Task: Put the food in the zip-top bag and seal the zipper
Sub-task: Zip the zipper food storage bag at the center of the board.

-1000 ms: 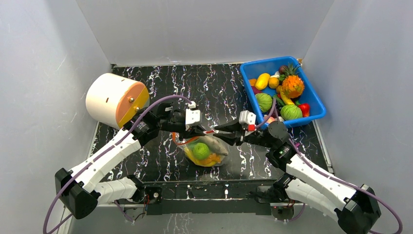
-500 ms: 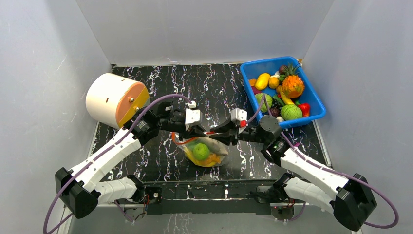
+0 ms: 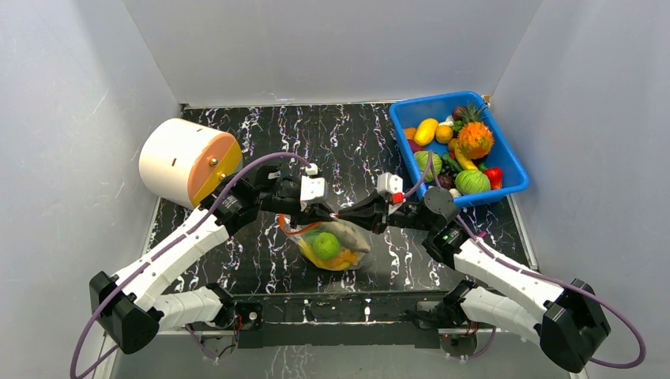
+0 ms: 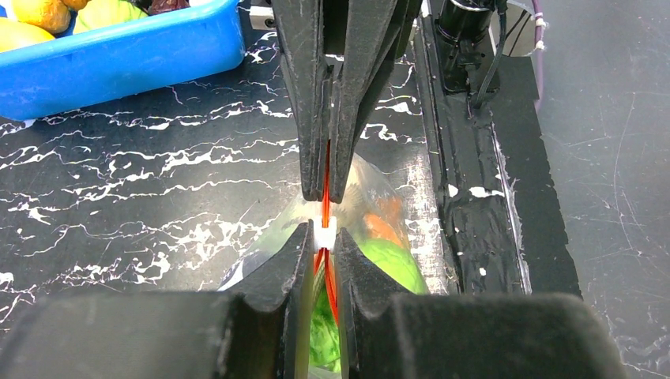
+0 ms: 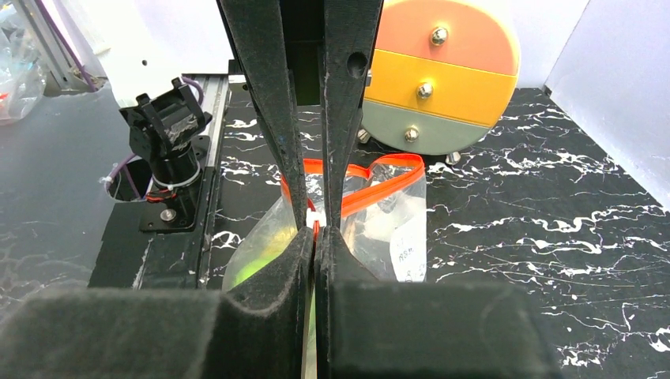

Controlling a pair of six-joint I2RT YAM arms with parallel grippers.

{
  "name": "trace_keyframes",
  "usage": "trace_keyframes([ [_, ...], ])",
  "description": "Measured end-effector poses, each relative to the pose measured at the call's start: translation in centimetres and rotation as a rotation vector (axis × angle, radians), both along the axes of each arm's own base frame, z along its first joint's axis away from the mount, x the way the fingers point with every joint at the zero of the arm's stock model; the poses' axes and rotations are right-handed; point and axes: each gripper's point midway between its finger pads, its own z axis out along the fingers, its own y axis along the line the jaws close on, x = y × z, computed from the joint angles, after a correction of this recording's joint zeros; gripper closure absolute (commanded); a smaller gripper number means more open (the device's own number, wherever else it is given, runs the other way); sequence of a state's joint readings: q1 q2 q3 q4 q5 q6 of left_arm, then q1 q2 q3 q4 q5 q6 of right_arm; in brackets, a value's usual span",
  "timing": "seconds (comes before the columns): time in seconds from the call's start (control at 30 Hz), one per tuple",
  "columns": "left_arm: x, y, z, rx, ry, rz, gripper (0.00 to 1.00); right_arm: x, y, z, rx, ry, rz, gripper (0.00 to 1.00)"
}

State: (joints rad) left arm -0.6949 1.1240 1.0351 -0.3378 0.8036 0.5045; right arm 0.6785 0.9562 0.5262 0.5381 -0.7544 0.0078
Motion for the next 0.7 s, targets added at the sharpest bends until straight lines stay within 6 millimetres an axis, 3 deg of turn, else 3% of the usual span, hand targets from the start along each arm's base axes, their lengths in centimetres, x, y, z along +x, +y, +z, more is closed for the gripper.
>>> trace_keyframes([
  [0.33,0.2,0.1,-0.1,0.008,-0.016,0.006,1.0,0.3,-1.0,0.0,-0.032,-0.039,-0.068,1.0],
  [0.7,1.5,0.9,-0.6,0.063,-0.055,0.076,1.0,2.4,-2.8,-0.9,-0.096,-0.028,-0.243,1.0],
])
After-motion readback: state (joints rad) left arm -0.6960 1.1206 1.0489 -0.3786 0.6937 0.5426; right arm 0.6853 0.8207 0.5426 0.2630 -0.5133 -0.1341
